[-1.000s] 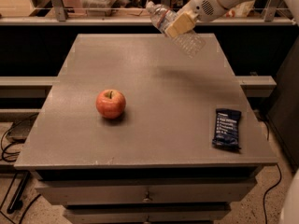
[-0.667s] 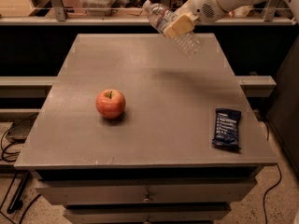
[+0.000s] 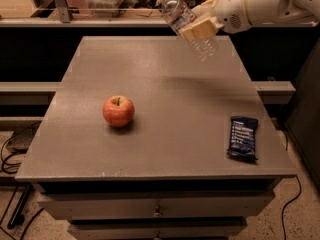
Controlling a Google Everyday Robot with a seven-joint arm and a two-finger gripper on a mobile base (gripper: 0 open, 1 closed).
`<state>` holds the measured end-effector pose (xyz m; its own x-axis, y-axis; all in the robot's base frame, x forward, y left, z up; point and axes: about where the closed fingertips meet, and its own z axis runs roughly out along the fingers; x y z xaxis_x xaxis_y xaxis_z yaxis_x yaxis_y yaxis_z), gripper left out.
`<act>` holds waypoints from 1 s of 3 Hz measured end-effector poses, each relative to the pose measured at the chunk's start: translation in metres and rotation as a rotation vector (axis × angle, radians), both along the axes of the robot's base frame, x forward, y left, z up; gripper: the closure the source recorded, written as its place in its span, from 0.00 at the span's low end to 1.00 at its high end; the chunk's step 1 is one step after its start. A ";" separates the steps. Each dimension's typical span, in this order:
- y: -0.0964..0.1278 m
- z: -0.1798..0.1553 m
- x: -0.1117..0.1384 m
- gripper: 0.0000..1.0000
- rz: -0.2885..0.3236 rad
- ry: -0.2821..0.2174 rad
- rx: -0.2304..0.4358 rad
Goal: Place water bottle upright
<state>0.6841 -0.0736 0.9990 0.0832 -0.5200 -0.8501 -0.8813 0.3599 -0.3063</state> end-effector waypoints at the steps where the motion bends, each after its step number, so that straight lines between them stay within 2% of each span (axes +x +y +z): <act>1: -0.012 0.004 0.000 1.00 0.038 -0.040 0.180; 2: -0.019 0.009 -0.002 1.00 0.051 -0.060 0.258; 3: -0.036 0.016 -0.002 1.00 0.047 -0.105 0.330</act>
Offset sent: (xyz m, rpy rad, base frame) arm -0.0047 -0.0357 0.0154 0.3492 -0.0882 0.0550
